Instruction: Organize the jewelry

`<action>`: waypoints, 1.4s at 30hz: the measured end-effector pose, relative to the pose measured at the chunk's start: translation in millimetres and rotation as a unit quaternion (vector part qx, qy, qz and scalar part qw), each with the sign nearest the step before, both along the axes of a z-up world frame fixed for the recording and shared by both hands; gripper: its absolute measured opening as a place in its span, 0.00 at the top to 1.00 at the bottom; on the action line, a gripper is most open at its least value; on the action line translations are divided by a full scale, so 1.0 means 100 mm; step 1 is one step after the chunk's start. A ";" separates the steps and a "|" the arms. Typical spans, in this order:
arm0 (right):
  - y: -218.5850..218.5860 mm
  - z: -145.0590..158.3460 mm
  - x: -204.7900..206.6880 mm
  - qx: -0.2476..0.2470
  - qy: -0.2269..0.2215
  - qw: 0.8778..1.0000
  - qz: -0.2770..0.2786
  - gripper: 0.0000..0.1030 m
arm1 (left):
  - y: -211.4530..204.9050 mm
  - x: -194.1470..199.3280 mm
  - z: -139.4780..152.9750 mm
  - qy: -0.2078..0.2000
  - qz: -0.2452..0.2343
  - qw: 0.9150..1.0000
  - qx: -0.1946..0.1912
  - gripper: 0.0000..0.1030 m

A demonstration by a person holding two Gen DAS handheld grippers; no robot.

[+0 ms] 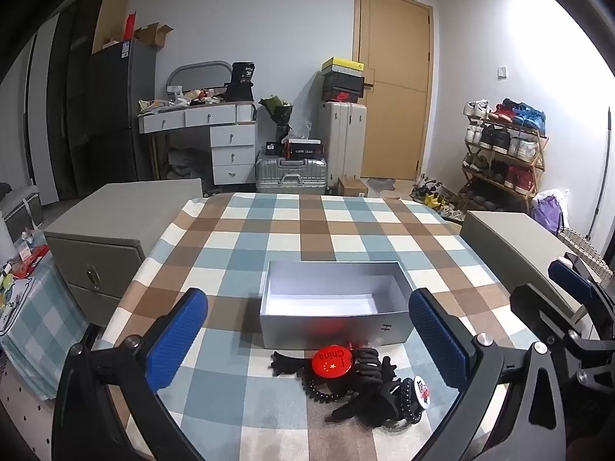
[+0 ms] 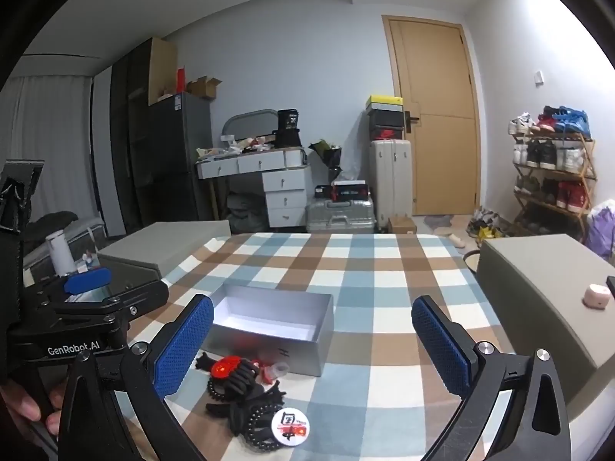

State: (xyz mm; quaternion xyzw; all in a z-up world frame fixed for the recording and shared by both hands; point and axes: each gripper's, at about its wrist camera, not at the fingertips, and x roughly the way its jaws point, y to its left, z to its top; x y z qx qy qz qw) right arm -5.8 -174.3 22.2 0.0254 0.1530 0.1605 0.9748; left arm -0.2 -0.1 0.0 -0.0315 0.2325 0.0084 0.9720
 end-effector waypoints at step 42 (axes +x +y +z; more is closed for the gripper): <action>0.01 -0.10 0.00 -0.003 0.001 1.000 0.003 0.00 | -0.02 -0.02 -0.01 0.016 -0.006 1.000 -0.003 0.01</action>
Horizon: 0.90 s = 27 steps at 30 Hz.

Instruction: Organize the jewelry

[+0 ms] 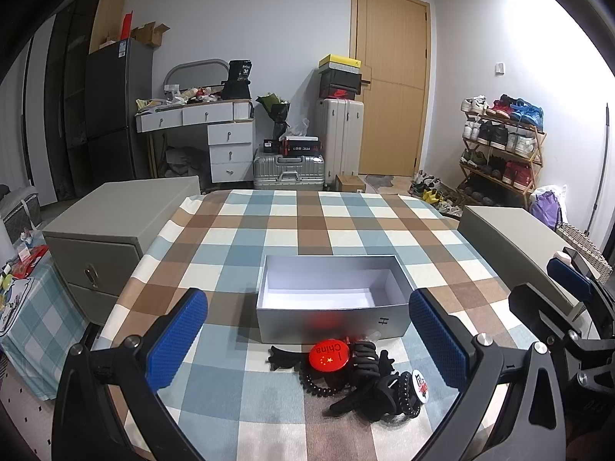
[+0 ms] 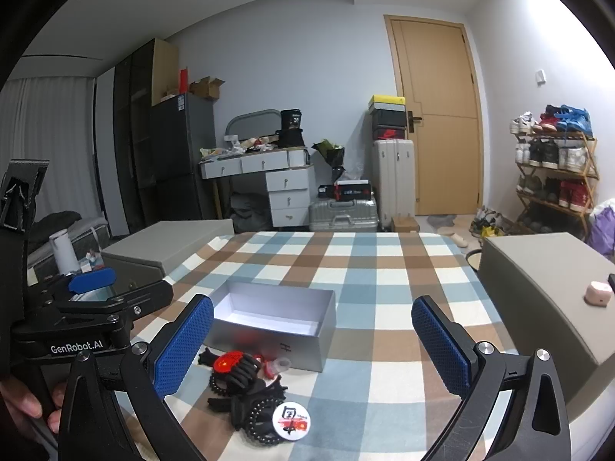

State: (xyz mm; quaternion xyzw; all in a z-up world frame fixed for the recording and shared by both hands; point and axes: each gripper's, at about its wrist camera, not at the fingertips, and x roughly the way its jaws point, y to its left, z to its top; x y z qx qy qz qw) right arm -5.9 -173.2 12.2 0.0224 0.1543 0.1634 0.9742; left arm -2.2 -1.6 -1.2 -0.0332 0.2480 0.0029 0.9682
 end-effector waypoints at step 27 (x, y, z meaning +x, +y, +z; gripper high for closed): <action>0.00 -0.09 0.06 0.001 0.018 1.000 -0.002 0.00 | 0.00 0.04 -0.04 0.014 -0.004 1.000 0.002 0.01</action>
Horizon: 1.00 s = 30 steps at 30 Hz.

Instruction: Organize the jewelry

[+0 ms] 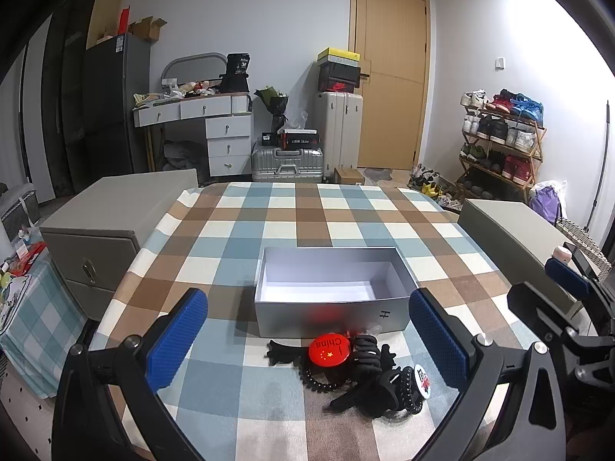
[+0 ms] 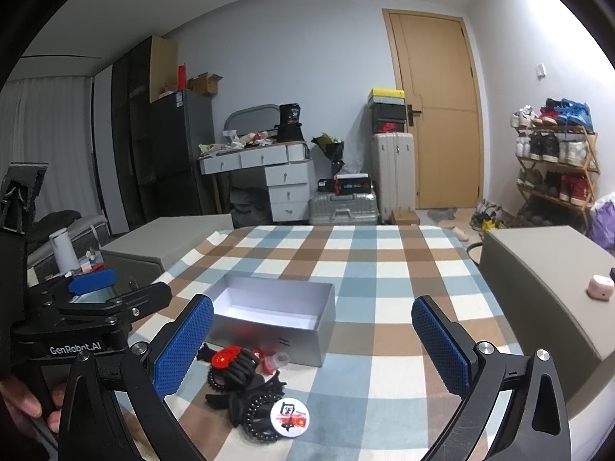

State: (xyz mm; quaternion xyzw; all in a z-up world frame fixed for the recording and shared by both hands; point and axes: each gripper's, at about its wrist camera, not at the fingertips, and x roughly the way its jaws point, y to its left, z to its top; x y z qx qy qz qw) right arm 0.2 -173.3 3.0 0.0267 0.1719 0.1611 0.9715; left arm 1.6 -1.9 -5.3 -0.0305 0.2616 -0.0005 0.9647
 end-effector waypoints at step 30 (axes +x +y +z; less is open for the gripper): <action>0.06 -1.06 0.52 0.047 0.223 0.966 0.118 0.28 | 0.25 0.11 -0.36 0.065 0.009 0.997 -0.030 0.01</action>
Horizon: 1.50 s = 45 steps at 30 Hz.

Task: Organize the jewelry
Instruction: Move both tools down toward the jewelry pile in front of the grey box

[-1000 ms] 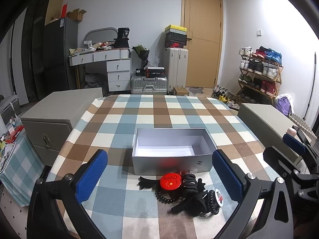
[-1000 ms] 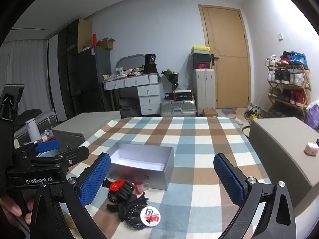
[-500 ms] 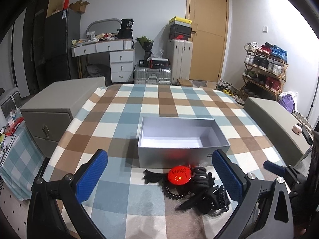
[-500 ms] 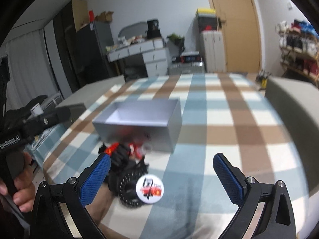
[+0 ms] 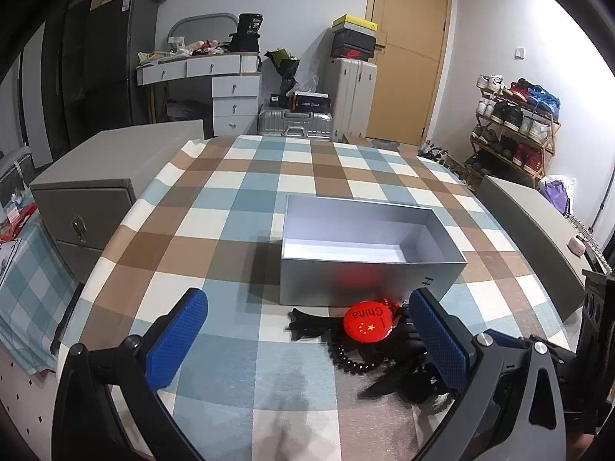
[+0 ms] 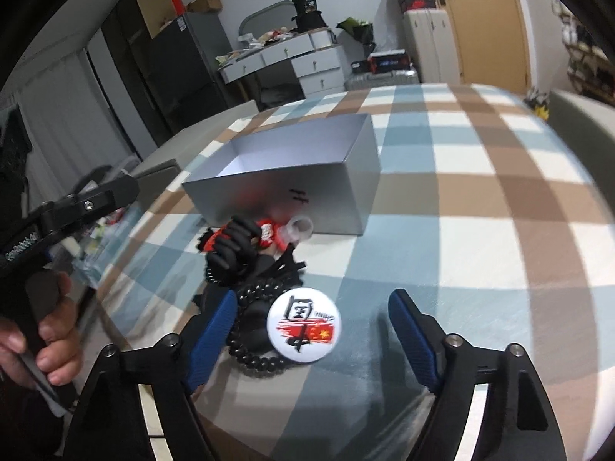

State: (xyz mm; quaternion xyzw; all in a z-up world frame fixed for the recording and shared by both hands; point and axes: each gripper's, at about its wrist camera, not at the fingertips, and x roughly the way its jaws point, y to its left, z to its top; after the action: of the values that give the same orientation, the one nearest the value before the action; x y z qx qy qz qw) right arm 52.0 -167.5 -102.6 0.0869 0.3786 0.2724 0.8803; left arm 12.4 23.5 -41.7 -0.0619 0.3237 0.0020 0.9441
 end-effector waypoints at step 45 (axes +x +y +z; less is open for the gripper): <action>0.08 -0.07 -0.15 -0.059 -0.022 0.997 0.040 0.41 | -0.06 0.15 -0.12 0.044 0.008 0.998 0.052 0.01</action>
State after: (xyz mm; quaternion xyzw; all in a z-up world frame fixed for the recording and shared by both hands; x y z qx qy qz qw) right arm 37.2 -159.5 -109.8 0.0140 0.3778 0.2867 0.8803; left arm 27.1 17.3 -53.6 -0.0156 0.3640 0.0290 0.9308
